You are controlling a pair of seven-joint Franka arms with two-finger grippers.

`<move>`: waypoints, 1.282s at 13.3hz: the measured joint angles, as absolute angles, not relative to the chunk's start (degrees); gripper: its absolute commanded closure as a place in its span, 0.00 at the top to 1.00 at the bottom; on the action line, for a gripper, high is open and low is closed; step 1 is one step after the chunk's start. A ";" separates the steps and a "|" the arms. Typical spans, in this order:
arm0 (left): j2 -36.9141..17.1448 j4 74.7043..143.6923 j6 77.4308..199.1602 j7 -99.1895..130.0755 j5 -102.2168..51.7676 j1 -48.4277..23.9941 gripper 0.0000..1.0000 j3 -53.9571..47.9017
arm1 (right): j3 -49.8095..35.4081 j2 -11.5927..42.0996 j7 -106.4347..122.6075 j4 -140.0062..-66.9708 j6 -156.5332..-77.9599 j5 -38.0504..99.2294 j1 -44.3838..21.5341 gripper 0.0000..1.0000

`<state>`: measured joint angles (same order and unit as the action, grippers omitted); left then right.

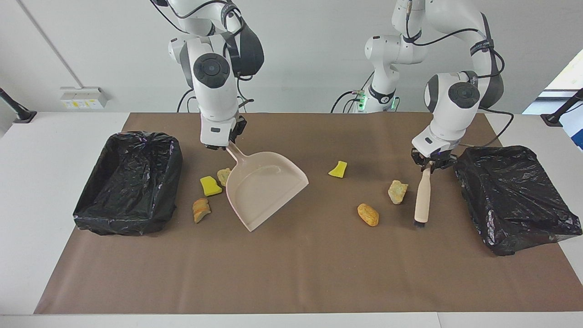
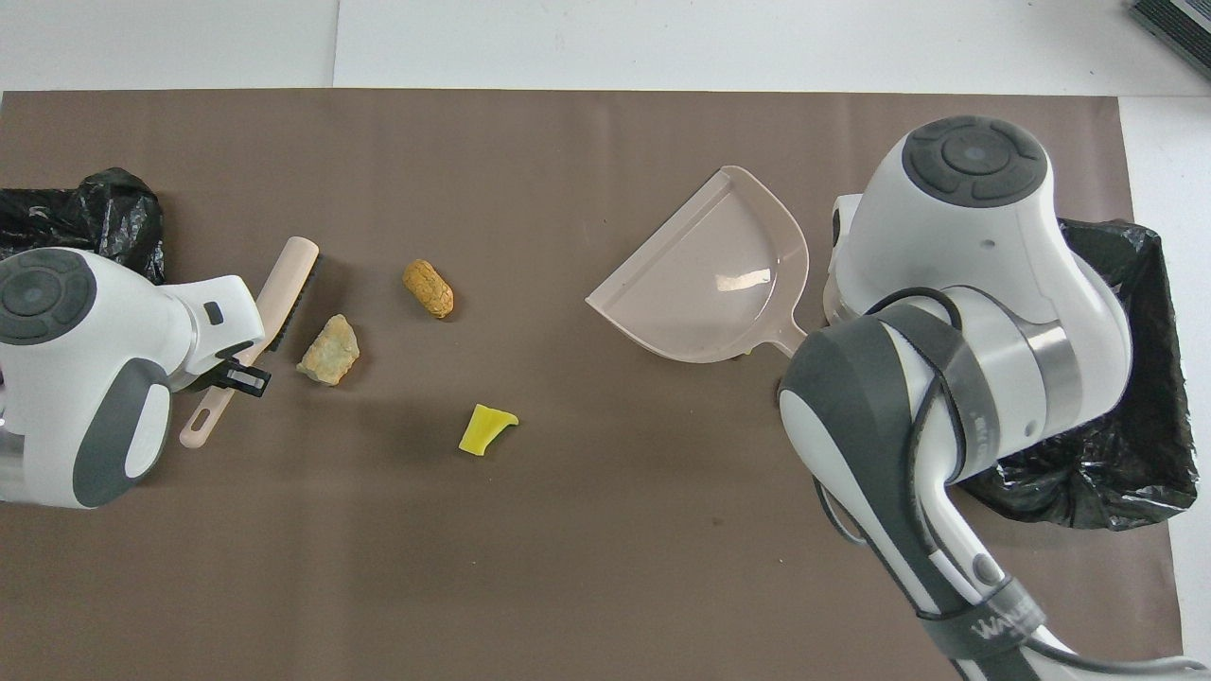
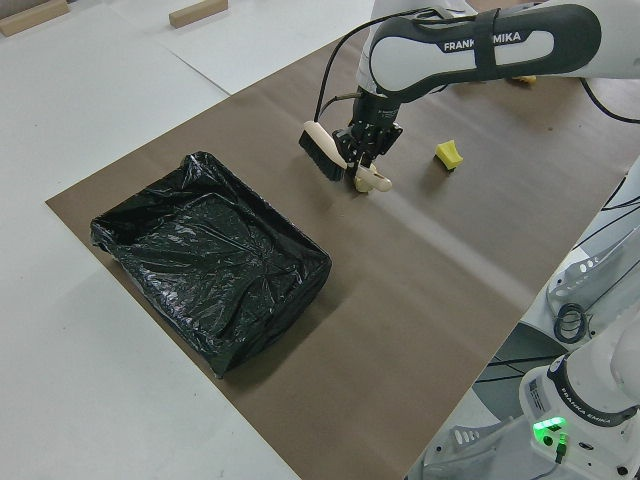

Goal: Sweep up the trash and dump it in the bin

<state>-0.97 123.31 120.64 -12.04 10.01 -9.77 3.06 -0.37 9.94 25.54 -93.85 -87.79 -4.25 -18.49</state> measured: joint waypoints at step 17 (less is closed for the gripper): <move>2.46 117.46 109.05 -4.20 -3.80 -24.43 0.00 3.26 | -1.02 2.36 44.46 -116.74 -101.74 -10.38 -24.65 0.00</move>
